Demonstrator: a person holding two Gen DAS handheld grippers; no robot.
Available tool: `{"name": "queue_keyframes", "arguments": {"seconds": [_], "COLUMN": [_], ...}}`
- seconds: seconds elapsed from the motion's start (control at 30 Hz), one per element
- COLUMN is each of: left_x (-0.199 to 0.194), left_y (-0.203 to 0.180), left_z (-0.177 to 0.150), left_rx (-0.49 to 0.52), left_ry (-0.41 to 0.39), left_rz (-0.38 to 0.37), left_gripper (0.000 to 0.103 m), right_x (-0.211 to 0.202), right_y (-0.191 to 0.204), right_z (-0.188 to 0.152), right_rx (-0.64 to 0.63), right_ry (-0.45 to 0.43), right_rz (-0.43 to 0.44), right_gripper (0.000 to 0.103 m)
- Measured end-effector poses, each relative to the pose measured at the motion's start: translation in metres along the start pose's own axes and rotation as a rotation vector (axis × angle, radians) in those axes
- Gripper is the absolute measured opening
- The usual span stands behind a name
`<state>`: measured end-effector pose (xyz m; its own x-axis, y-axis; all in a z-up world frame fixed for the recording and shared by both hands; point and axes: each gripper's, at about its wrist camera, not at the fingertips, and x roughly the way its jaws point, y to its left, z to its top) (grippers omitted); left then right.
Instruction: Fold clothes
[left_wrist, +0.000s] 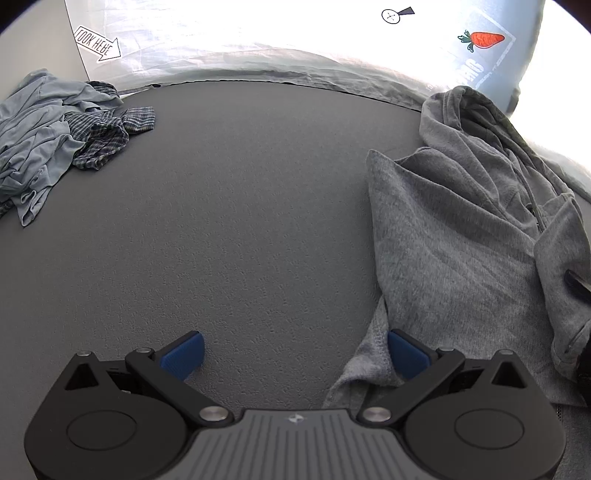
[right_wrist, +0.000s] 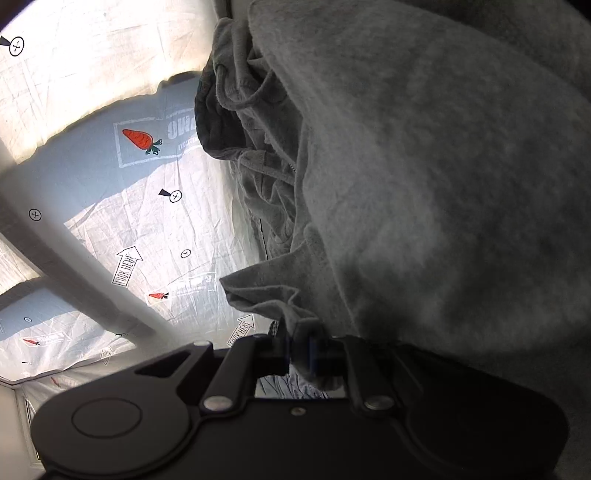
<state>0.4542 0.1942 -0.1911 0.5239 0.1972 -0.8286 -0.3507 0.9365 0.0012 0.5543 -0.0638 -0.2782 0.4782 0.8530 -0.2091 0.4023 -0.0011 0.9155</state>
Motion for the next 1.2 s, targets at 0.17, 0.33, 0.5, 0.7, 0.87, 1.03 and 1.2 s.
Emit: {"name": "queue_keyframes", "arguments": {"seconds": [0.17, 0.33, 0.5, 0.7, 0.87, 1.03, 1.2], "left_x": [0.000, 0.000, 0.001, 0.000, -0.001, -0.003, -0.048], "left_y": [-0.001, -0.001, -0.001, -0.002, -0.002, -0.007, -0.026], "left_z": [0.000, 0.000, 0.001, 0.000, -0.002, 0.012, 0.025], "left_rx": [-0.001, 0.000, 0.002, 0.002, 0.001, 0.050, 0.112], "left_ry": [0.001, 0.000, -0.002, -0.007, -0.020, 0.032, -0.104], "left_rz": [0.001, 0.001, 0.000, 0.000, 0.000, 0.009, -0.002], "left_gripper": [0.103, 0.103, 0.103, 0.103, 0.103, 0.103, 0.103], "right_x": [0.025, 0.047, 0.035, 0.020, 0.015, -0.030, -0.116], "right_y": [-0.007, -0.001, -0.007, -0.010, 0.005, 0.032, 0.054], "right_z": [0.000, 0.007, 0.005, -0.002, -0.015, -0.035, -0.067], "right_rx": [-0.010, 0.018, 0.037, -0.016, -0.216, -0.465, -0.801], "right_ry": [0.043, 0.038, 0.057, 0.063, 0.047, 0.034, -0.133], "right_rz": [-0.053, -0.056, -0.004, -0.028, -0.265, -0.327, -0.495], "right_gripper": [0.011, 0.017, 0.035, 0.033, 0.000, 0.007, 0.024]}}
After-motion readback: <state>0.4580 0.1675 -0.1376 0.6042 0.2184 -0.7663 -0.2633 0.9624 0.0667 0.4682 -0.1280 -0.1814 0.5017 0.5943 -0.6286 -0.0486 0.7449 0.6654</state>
